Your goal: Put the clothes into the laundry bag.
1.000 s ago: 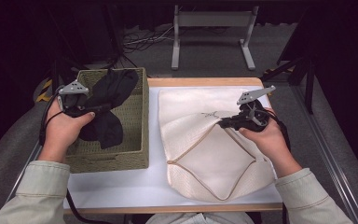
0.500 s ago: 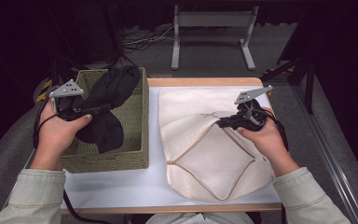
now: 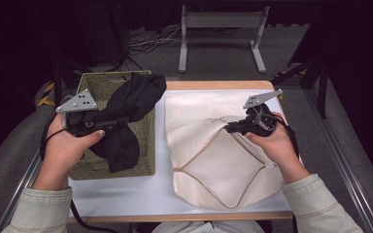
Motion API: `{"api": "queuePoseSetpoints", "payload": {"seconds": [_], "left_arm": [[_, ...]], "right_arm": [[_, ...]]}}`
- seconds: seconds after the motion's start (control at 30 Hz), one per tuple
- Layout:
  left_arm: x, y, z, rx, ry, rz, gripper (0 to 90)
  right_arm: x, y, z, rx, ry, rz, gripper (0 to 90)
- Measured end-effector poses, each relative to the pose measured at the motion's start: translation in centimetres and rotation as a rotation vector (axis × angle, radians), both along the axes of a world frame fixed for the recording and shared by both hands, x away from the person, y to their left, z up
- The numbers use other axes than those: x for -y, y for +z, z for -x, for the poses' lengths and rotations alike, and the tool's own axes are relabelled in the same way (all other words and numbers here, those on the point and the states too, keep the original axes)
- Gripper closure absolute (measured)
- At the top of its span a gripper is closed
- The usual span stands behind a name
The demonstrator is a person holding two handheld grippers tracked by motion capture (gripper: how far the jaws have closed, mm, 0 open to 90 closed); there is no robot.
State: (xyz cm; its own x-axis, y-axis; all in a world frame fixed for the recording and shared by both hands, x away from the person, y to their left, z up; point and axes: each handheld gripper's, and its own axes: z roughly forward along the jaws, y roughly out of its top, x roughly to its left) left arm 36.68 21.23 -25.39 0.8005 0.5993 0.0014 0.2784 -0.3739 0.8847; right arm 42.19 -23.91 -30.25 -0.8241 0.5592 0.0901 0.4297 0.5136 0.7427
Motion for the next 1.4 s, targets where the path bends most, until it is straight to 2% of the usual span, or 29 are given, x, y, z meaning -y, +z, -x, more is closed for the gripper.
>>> {"api": "queuePoseSetpoints", "payload": {"seconds": [0.07,0.37,0.6,0.73,1.03,1.23,1.4], "left_arm": [[0.3,0.0,0.1,0.005,-0.007,0.001,72.1],[2.5,0.8,1.6,0.022,-0.105,-0.01,72.0],[4.4,1.0,2.7,0.021,-0.209,-0.003,72.0],[5.4,1.0,3.2,0.023,-0.247,-0.011,71.9],[7.3,0.3,4.2,0.006,-0.346,0.004,71.8],[8.6,0.3,5.2,0.003,-0.43,0.012,71.7],[9.9,0.3,6.1,0.009,-0.483,-0.005,71.6]], "right_arm": [[0.0,0.0,0.0,0.0,-0.001,0.0,88.2],[0.1,0.0,0.0,0.002,-0.004,-0.002,88.2],[0.2,0.0,0.0,0.001,-0.005,-0.006,88.3],[0.2,0.1,-0.1,0.001,-0.006,-0.006,88.2],[0.2,0.0,0.0,0.004,-0.005,-0.008,88.2],[0.3,0.0,0.0,0.002,-0.005,-0.009,88.2],[0.2,0.0,0.0,0.001,-0.004,-0.009,88.2]]}}
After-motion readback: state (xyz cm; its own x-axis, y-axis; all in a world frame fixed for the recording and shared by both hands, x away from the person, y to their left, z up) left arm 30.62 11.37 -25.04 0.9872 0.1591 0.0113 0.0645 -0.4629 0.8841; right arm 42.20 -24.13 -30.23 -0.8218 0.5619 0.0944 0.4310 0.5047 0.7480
